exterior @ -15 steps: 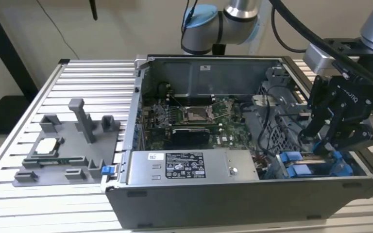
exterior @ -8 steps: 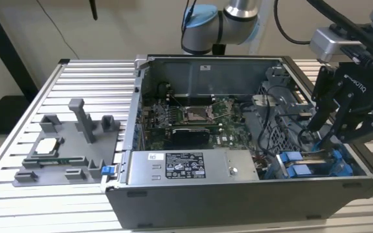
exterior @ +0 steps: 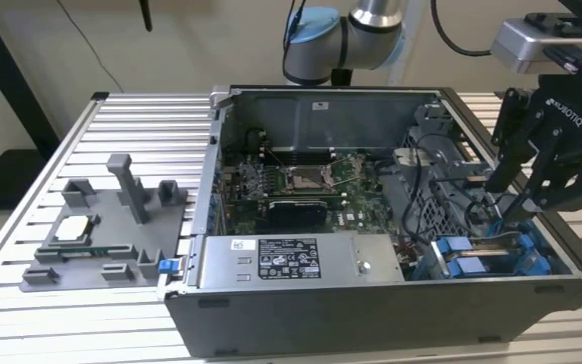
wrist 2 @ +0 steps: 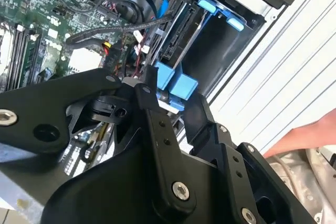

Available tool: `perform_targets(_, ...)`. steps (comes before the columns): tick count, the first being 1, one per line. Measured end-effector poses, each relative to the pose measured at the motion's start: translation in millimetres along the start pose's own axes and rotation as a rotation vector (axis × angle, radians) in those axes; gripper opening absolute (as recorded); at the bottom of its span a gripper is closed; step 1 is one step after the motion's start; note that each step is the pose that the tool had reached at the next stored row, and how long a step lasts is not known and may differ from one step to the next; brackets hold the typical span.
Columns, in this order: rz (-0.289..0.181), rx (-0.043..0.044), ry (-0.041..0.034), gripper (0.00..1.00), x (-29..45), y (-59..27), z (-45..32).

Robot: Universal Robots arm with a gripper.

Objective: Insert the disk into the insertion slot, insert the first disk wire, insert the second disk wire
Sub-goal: 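Insert the disk into the insertion slot, then insert the first disk wire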

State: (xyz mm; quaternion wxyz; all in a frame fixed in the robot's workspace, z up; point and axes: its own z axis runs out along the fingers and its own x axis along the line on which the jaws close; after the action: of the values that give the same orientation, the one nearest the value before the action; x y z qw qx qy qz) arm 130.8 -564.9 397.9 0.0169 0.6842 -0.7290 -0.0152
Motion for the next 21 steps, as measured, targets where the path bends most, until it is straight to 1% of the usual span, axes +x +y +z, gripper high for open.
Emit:
perform_targets(2, 0.0, 0.0, 0.0003, 1.0, -2.0, 0.6, -0.6)
perform_targets(3, 0.0, 0.0, 0.0004, 1.0, -4.2, 1.0, -0.6)
perform_targets(8, 0.0, 0.0, 0.0004, 1.0, -23.0, 5.2, -0.5)
perform_targets(10, 0.0, 0.0, 0.0003, 1.0, -28.7, 5.9, -0.4)
perform_targets(11, 0.0, 0.0, 0.0002, 1.0, -30.0, 6.0, -0.2)
perform_targets(14, 0.0, -0.0001, -0.0012, 1.0, -30.6, 6.1, 2.1)
perform_targets(17, 0.0, -0.0004, -0.007, 1.0, -31.2, 6.1, 4.3)
perform_targets(18, 0.0, -0.0007, -0.0115, 1.0, -31.6, 6.1, 4.5)
perform_targets(20, -0.001, -0.0015, -0.0237, 1.0, -32.1, 6.1, 5.4)
perform_targets(21, -0.001, -0.0018, -0.028, 1.0, -32.3, 6.1, 6.1)
